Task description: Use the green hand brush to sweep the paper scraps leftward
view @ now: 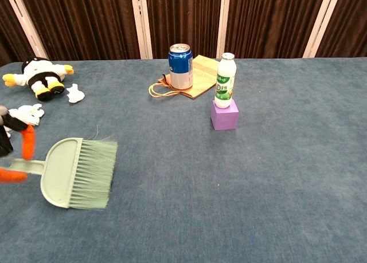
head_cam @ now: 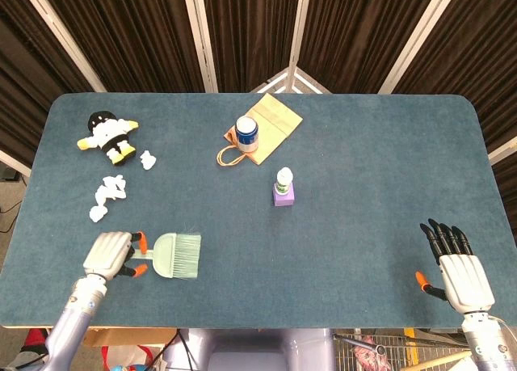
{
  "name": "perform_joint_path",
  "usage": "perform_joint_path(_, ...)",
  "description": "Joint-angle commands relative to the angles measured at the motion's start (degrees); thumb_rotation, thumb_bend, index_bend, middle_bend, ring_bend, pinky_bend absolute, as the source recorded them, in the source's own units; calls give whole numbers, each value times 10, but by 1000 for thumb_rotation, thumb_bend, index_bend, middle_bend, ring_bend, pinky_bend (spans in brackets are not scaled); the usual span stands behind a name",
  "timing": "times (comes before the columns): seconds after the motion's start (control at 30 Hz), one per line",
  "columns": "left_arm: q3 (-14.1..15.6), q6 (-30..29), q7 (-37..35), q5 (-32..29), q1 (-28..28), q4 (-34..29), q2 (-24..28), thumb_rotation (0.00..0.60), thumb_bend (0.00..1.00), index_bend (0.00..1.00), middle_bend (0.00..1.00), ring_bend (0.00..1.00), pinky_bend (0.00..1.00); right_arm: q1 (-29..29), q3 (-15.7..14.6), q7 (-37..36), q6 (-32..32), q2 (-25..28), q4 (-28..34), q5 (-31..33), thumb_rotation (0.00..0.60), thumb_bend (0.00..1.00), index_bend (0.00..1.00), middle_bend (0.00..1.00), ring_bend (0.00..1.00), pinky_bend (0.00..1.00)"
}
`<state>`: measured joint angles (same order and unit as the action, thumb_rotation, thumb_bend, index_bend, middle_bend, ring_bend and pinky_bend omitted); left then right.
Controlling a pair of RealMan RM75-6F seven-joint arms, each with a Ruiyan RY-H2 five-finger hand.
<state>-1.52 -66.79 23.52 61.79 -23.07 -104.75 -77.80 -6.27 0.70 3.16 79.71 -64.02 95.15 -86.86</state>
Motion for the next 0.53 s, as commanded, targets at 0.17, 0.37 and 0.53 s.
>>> perform_joint_path(0.17, 17, -29, -22, 14, 27, -1, 34, 600, 0, 241, 963, 966, 981, 0, 0, -5, -2, 4, 0, 1, 600, 321, 0, 0, 0, 11)
perform_joint_path(0.37, 28, -94, -122, 119, 68, 3, 86, 600, 0, 4, 220, 322, 443, -2, -1, 4, -3, 1, 1, -3, 600, 321, 0, 0, 0, 10)
perform_joint_path(0.53, 51, -162, -137, 218, 98, 48, 106, 600, 0, 0, 0, 6, 77, -1, -1, 8, 0, -1, -2, -6, 600, 321, 0, 0, 0, 10)
